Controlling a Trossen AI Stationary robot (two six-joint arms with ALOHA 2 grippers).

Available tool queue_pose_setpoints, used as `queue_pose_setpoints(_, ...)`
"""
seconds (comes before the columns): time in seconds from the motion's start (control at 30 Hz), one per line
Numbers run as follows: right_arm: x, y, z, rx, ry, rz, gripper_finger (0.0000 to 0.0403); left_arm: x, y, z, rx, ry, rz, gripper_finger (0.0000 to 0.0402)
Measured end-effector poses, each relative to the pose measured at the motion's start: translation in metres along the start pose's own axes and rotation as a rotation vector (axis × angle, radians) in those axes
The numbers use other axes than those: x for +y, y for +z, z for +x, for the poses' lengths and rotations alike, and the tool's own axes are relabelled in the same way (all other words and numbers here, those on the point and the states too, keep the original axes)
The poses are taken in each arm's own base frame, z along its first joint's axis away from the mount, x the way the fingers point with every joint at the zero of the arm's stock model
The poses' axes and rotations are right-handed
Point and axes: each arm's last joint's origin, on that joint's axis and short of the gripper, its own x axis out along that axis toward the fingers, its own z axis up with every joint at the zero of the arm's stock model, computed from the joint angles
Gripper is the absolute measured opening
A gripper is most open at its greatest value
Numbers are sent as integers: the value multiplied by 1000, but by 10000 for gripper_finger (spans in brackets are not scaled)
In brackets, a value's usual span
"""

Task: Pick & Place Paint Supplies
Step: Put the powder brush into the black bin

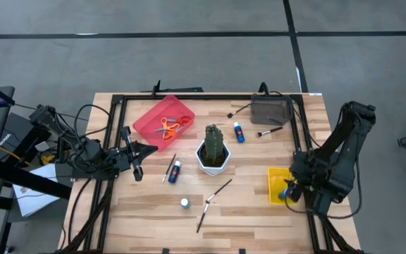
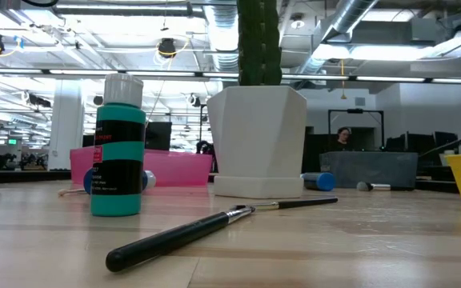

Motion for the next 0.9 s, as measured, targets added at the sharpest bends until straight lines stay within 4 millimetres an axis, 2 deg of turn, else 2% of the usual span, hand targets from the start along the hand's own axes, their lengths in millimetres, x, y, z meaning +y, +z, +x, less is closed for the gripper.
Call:
queue_pose_setpoints(0.17,-14,15,-7,-232,72,-50,239,0,0,0,0,0,0,7)
queue_pose_setpoints(0.3,-17,23,-12,-458,125,-92,240,0,0,0,1,1,0,7)
queue_pose_setpoints(0.4,-16,27,-12,-558,118,-119,240,0,0,0,1,1,1,7)
queue_pose_setpoints(0.7,1,27,-4,-725,53,-157,240,0,0,0,3,3,3,7)
queue_pose_setpoints(0.9,9,31,7,-733,-31,-160,240,0,0,0,3,3,4,7)
